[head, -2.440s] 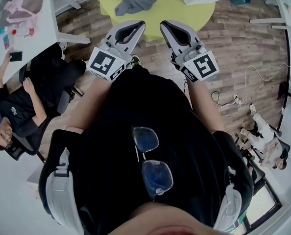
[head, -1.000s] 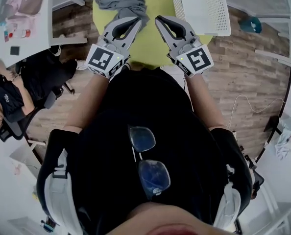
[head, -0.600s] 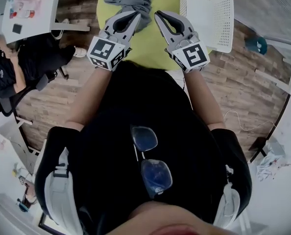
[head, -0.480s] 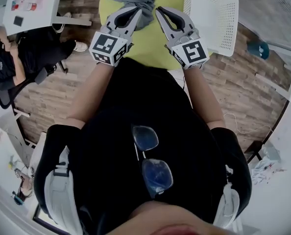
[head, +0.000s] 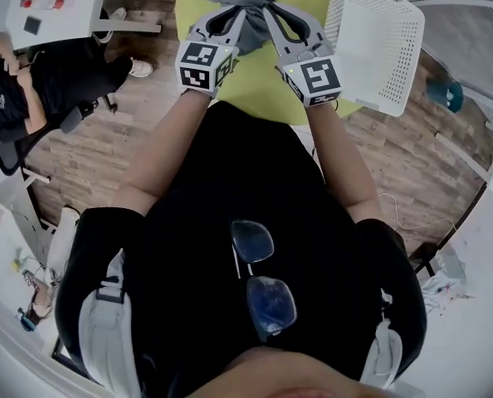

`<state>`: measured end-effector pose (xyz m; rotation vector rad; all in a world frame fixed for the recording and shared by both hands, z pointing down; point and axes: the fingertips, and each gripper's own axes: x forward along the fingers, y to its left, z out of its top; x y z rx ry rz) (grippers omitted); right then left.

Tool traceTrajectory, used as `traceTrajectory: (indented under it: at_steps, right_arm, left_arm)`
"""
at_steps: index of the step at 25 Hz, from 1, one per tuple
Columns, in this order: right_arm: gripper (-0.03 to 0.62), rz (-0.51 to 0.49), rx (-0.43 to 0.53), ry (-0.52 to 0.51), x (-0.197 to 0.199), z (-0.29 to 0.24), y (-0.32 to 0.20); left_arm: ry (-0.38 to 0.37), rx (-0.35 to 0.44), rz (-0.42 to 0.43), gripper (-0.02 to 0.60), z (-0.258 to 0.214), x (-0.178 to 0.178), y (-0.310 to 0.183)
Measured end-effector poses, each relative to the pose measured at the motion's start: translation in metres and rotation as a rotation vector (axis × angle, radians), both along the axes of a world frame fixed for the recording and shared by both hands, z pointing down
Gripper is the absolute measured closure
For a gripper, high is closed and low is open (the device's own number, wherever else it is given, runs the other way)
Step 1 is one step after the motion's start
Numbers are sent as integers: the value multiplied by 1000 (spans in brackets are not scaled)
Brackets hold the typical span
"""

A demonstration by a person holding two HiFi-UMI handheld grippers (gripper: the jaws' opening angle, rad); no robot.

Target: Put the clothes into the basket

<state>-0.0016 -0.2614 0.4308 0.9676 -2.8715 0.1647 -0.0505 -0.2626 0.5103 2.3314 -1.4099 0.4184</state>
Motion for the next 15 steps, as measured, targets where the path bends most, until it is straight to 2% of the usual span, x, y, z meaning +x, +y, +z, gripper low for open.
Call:
traceTrajectory:
  at_steps: [3, 7, 15]
  right_arm:
    - [559, 15, -14, 20, -4, 12, -15]
    - [559, 35, -45, 44, -12, 30, -30]
    - [559, 48, -110, 79, -17, 68, -54]
  left_arm:
    - [-10, -61, -24, 533, 27, -7, -14]
    - [-8, -183, -67, 438, 68, -21, -27]
    - [-63, -382, -101, 342, 137, -28, -53]
